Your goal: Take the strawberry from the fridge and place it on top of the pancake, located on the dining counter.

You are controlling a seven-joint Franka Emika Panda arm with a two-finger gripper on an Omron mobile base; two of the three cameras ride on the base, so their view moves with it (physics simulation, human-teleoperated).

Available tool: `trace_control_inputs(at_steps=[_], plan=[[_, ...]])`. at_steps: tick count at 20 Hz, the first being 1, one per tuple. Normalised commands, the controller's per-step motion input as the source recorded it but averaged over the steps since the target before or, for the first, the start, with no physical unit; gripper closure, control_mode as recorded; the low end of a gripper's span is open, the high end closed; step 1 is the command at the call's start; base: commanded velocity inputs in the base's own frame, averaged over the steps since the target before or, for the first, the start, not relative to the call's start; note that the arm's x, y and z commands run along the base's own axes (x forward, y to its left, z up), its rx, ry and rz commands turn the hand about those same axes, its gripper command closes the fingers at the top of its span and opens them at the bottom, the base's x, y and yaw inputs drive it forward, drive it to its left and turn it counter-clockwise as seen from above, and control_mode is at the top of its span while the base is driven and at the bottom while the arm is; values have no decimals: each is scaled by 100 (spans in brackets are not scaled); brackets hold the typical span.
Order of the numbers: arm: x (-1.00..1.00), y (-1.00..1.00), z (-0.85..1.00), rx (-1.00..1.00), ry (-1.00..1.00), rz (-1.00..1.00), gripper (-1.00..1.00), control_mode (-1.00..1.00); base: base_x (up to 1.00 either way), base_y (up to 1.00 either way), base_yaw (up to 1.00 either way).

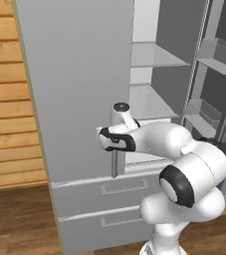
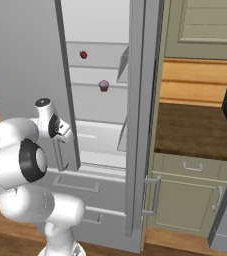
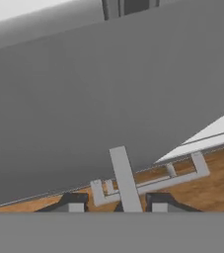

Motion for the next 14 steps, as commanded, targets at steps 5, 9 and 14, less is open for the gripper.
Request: trace_control_inputs(at_steps=[5,9,14], plan=[[-40,29,-23,-1,2,-19,100,-100,0,0,0],[-48,51,-22,-4,3,-30,100,-100,0,0,0],[-80,54,-28,-15,0,-19,100,-100,0,0,0]])
